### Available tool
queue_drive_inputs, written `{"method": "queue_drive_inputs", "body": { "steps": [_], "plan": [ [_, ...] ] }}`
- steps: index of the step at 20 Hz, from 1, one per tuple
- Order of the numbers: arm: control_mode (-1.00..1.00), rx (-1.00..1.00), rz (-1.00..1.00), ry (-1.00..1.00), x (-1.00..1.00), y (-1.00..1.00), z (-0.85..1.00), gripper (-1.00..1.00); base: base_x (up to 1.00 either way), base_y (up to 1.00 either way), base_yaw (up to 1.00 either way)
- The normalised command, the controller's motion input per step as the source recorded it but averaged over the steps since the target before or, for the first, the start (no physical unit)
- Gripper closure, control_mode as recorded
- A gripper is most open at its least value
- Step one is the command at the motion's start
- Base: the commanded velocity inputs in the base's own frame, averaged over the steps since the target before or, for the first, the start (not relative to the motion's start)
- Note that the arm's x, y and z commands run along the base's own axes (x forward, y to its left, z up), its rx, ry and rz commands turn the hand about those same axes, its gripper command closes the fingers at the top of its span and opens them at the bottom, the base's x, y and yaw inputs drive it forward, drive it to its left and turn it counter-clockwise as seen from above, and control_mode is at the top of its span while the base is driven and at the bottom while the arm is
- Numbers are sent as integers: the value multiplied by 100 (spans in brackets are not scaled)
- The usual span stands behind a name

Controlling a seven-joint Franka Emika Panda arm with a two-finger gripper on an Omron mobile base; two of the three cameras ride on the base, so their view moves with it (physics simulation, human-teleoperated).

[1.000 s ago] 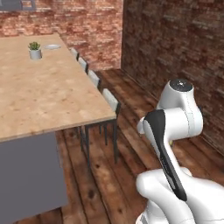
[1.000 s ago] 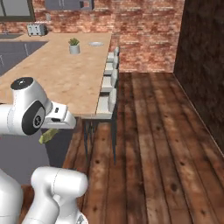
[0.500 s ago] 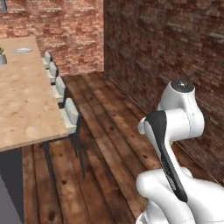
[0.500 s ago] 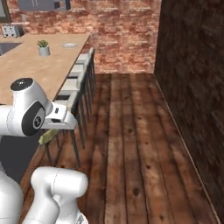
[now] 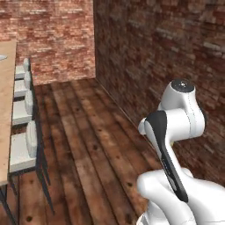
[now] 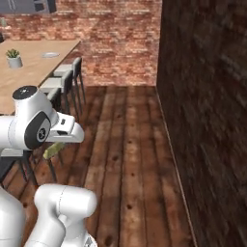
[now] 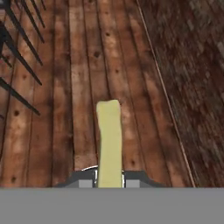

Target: Retrieve the butter from the fridge and place it on a plate on the dining table. Then retrieve the butter knife by the fridge and place it near the plate.

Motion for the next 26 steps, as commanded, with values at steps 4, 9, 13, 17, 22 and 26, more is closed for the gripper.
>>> {"method": "queue_drive_inputs", "body": {
  "steps": [4, 9, 13, 17, 22, 26],
  "plan": [
    [100, 0, 0, 0, 0, 0, 0, 100, 100, -94, 17],
    [100, 0, 0, 0, 0, 0, 0, 100, 100, -55, 22],
    [100, 0, 0, 0, 0, 0, 0, 100, 100, -6, 9],
    [100, 0, 0, 0, 0, 0, 0, 100, 100, 2, 2],
    [100, 0, 0, 0, 0, 0, 0, 100, 100, 0, 0],
    [100, 0, 0, 0, 0, 0, 0, 100, 100, 0, 2]
  ]
}}
